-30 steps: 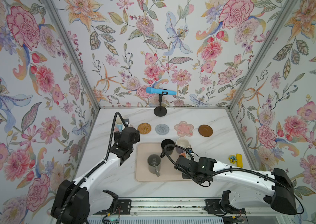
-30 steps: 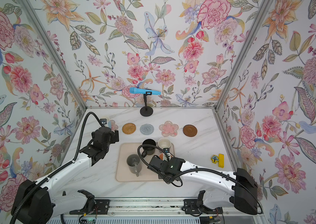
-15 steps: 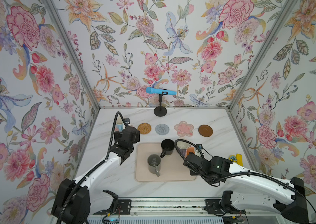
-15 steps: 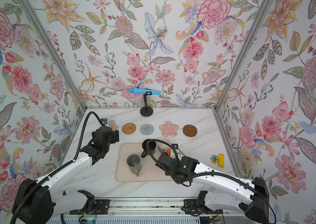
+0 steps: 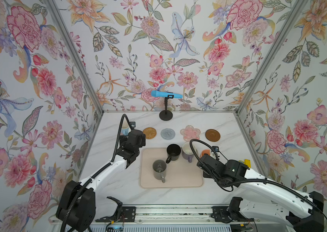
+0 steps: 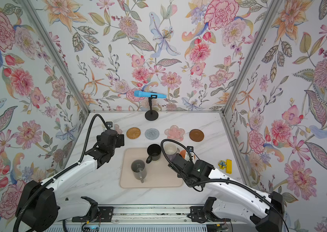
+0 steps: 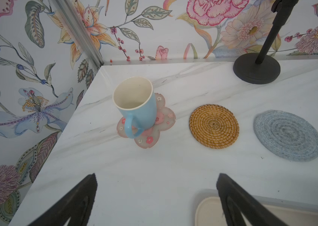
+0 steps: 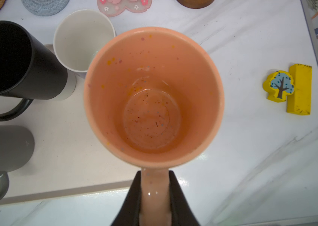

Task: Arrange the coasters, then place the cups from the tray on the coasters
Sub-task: 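Lift the orange mug off the tray with the right gripper, then carry the orange mug with the right gripper over the brown wooden coaster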

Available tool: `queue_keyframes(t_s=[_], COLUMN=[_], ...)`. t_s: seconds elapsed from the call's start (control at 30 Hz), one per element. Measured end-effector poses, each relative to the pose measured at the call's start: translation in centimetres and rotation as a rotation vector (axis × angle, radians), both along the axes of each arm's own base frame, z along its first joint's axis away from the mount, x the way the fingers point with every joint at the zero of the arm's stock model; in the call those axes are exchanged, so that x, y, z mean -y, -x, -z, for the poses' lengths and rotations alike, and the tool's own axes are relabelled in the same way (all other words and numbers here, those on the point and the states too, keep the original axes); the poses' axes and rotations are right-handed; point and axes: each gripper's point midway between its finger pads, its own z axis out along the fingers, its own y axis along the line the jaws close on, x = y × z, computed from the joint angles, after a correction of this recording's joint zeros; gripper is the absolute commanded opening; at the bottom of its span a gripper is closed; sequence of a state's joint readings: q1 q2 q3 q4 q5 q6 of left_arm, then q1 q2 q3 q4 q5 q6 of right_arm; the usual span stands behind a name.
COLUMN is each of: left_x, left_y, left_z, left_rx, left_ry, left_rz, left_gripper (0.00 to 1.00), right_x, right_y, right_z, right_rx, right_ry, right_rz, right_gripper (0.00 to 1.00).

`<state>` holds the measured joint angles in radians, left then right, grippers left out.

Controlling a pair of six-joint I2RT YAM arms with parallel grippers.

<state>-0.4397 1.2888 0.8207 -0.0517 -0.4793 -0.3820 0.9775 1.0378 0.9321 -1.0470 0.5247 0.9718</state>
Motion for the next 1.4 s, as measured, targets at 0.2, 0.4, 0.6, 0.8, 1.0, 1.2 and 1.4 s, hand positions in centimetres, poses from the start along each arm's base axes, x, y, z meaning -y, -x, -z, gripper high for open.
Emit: queue_keyframes(t_s=[0.2, 0.4, 0.6, 0.8, 1.0, 1.2, 1.4], left_x=[0.3, 0.7, 1.0, 1.2, 1.5, 2.1, 2.2], left_y=[-0.5, -1.2, -1.7, -2.0, -2.6, -4.0, -4.3], left_z=[0.1, -0.8, -0.8, 0.7, 0.7, -0.2, 0.0], left_rx=[-0.006, 0.011, 0.007, -0.028, -0.028, -0.015, -0.02], left_ry=[0.0, 0.007, 0.002, -0.006, -0.002, -0.009, -0.01], left_rz=[0.003, 0.005, 0.005, 0.005, 0.005, 0.005, 0.006], left_gripper=[0.99, 0.99, 0.99, 0.99, 0.99, 0.99, 0.99], right_x=[2.7, 4.2, 6.7, 8.6, 10.2, 11.4, 11.8], right_y=[-1.8, -4.8, -7.7, -10.5, -13.6, -16.5, -19.5], right_z=[-0.3, -1.0, -0.9, 0.4, 1.5, 3.6, 3.2], right_rx=[0.013, 0.077, 0.118, 0.108, 0.125, 0.112, 0.135], right_ry=[0.066, 0.042, 0.011, 0.039, 0.016, -0.011, 0.01], right_rz=[0.051, 0.046, 0.078, 0.066, 0.07, 0.063, 0.039], right_gripper=[0.0, 0.0, 0.0, 0.0, 0.0, 0.0, 0.0])
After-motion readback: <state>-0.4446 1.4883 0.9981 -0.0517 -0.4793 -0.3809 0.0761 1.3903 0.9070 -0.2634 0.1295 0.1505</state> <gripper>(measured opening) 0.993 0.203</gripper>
